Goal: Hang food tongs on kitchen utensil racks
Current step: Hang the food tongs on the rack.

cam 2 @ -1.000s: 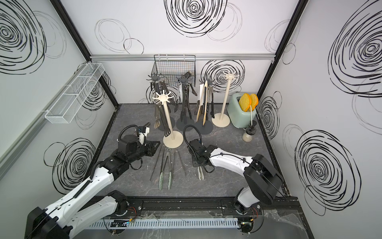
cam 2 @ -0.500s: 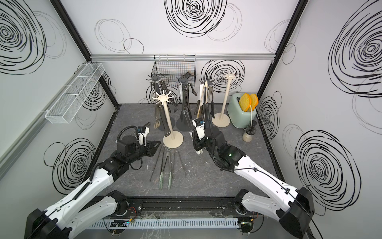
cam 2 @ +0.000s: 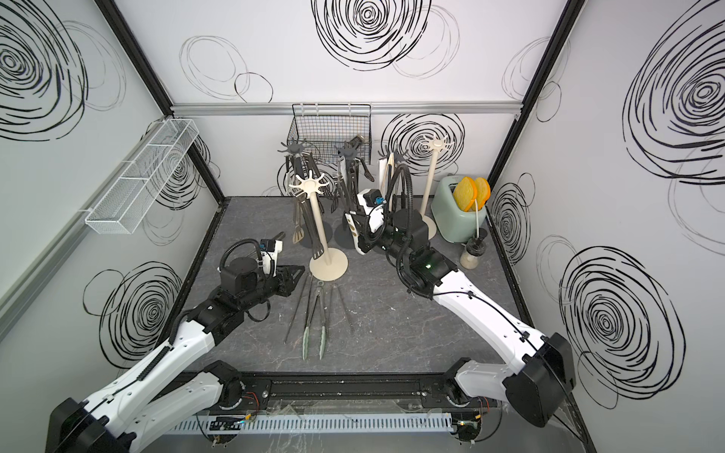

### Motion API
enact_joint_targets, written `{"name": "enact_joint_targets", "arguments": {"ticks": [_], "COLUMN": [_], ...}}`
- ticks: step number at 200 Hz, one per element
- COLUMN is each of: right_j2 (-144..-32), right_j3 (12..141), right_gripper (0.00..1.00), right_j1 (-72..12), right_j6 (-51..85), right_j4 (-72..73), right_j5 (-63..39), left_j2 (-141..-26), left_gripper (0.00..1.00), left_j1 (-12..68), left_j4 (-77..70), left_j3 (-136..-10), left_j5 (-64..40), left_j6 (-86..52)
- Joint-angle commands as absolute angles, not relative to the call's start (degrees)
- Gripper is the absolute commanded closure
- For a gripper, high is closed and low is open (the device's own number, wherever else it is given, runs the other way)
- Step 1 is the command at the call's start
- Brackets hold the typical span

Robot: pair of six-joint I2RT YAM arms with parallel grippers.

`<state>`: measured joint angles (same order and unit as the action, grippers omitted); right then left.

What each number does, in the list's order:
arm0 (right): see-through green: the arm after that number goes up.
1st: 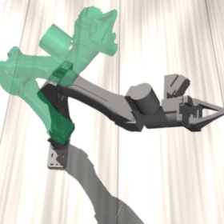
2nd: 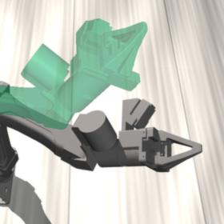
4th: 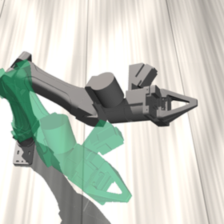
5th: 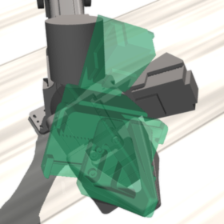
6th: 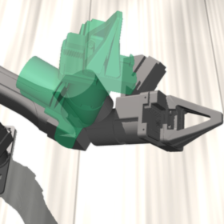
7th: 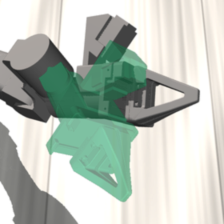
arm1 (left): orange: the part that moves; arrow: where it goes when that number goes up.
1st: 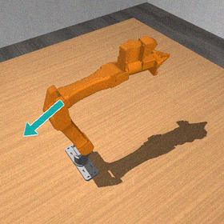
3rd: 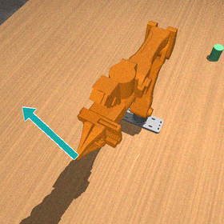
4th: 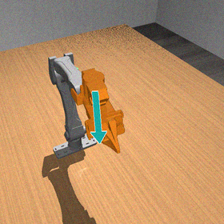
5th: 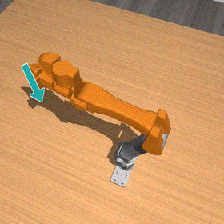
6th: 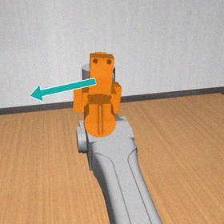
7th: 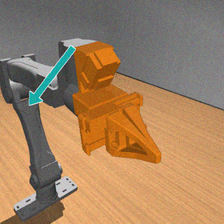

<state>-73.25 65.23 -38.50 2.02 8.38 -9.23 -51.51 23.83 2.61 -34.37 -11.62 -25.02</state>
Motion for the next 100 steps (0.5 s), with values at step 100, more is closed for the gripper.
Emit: {"name": "enact_joint_targets", "arguments": {"ticks": [100], "right_j2": [-80.8], "right_j3": [72.9], "right_gripper": [1.00], "right_j1": [-39.2], "right_j6": [1.2], "right_j4": [11.7], "right_j5": [-16.2], "left_j2": [-52.2], "left_gripper": [0.68], "left_j1": [23.5], "left_j4": [-1.3], "left_j3": [-33.8], "left_j5": [-12.7], "left_j6": [-24.7]}}
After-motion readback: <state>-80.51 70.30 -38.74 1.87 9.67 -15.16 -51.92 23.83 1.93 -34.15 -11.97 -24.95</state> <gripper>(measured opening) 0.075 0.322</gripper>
